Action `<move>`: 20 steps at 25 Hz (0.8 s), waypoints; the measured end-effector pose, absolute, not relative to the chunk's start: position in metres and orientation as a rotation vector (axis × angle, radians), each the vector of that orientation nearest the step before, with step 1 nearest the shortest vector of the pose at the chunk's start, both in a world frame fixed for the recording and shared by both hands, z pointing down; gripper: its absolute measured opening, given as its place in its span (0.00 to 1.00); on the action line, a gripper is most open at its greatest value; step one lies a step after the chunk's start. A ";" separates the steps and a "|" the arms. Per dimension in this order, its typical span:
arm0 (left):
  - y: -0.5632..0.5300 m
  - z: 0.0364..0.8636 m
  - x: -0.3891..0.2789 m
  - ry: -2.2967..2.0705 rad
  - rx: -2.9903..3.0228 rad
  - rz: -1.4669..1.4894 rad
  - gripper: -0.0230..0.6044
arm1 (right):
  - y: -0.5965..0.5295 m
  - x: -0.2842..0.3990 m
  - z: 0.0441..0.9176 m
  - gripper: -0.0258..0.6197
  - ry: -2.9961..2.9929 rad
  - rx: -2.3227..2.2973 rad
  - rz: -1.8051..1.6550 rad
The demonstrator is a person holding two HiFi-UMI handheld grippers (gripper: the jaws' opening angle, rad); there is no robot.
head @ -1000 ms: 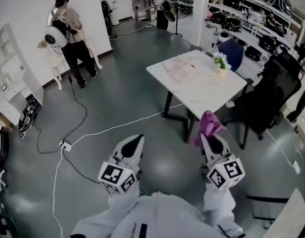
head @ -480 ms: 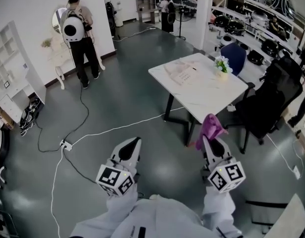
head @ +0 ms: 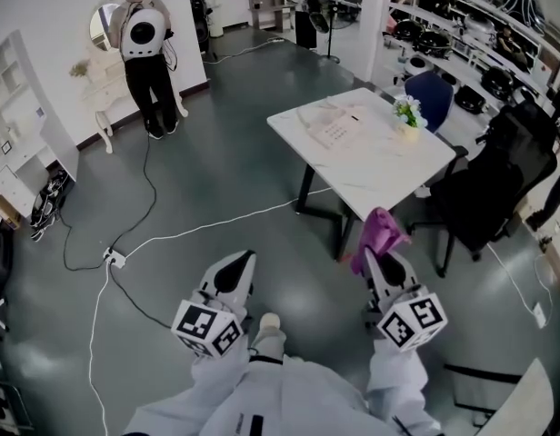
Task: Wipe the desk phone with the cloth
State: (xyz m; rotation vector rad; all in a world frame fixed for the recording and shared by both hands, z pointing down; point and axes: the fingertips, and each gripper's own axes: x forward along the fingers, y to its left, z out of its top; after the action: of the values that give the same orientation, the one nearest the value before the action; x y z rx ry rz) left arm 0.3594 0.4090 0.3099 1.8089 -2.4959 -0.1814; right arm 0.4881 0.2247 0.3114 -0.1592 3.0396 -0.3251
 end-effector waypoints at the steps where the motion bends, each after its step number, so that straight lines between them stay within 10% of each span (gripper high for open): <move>1: 0.406 0.311 0.356 -2.490 1.809 -0.183 0.03 | 0.222 0.485 0.312 0.10 3.041 -0.162 -0.329; 20: 0.300 0.347 0.192 -2.304 1.898 -0.178 0.03 | 0.139 0.327 0.347 0.10 3.082 -0.308 -0.406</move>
State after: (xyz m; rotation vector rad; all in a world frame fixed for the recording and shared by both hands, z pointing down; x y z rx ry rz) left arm 0.1917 0.3000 0.3473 1.8975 -2.3043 -0.1776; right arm 0.3275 0.1387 0.3470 -0.3081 3.0816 -0.4060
